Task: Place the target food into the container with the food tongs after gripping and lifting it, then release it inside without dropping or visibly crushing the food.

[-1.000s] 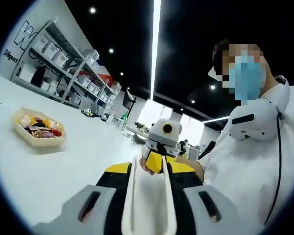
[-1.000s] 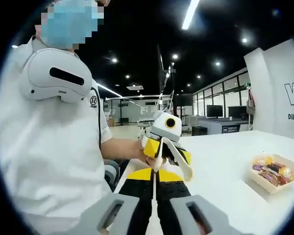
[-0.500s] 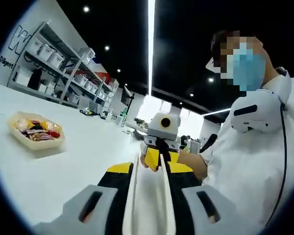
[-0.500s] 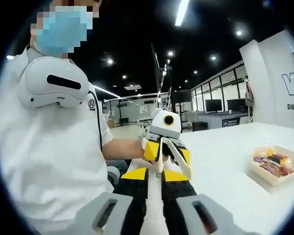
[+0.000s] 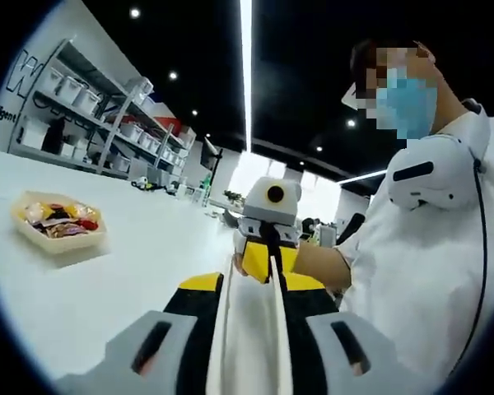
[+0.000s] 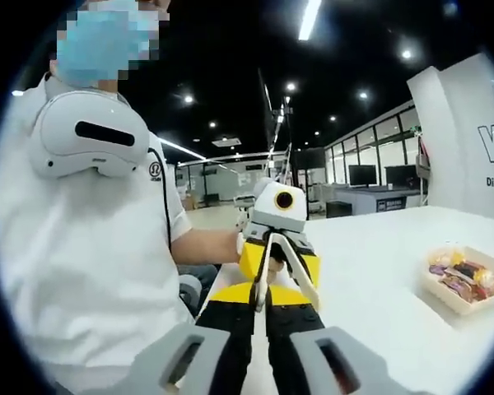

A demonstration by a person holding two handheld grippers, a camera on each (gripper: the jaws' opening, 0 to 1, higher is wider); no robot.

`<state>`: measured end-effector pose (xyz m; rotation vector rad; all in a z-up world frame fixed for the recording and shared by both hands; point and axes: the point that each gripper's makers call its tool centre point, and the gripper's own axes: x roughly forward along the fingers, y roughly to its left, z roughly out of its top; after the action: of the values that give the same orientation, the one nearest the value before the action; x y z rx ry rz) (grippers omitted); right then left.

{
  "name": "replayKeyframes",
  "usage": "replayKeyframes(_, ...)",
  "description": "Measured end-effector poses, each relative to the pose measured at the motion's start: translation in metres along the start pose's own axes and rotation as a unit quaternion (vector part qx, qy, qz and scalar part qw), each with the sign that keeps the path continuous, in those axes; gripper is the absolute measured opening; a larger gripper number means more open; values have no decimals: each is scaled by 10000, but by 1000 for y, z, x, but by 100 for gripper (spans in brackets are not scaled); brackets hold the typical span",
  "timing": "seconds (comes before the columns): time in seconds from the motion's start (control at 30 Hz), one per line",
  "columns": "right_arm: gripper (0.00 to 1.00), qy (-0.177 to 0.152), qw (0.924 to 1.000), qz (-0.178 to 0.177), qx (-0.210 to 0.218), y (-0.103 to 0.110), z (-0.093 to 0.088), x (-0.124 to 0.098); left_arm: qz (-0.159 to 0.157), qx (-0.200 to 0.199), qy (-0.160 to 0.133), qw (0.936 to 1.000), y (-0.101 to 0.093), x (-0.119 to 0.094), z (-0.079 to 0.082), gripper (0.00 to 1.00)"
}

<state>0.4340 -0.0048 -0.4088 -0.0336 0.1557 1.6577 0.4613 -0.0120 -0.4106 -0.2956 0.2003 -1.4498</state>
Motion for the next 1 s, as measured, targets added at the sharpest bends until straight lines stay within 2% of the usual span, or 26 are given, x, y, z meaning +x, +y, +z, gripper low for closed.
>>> replayKeyframes(0.07, 0, -98, 9999, 22, 80, 1, 1, 0, -3, 4, -33, 10000, 0, 0, 1, 26)
replayKeyframes(0.13, 0, -161, 9999, -8, -61, 2, 1, -1, -8, 65, -46, 10000, -1, 0, 3, 26)
replayKeyframes(0.5, 0, -254, 9997, 22, 67, 3, -1, -2, -10, 143, 65, 9999, -4, -2, 0, 29)
replayKeyframes(0.73, 0, -329, 9994, -32, 57, -1, -1, -6, 88, 109, 70, 9999, 0, -14, 1, 26)
replayKeyframes(1.0, 0, -367, 9993, -114, 4, -3, -2, -9, 219, 206, 207, 9993, 3, -26, 0, 23)
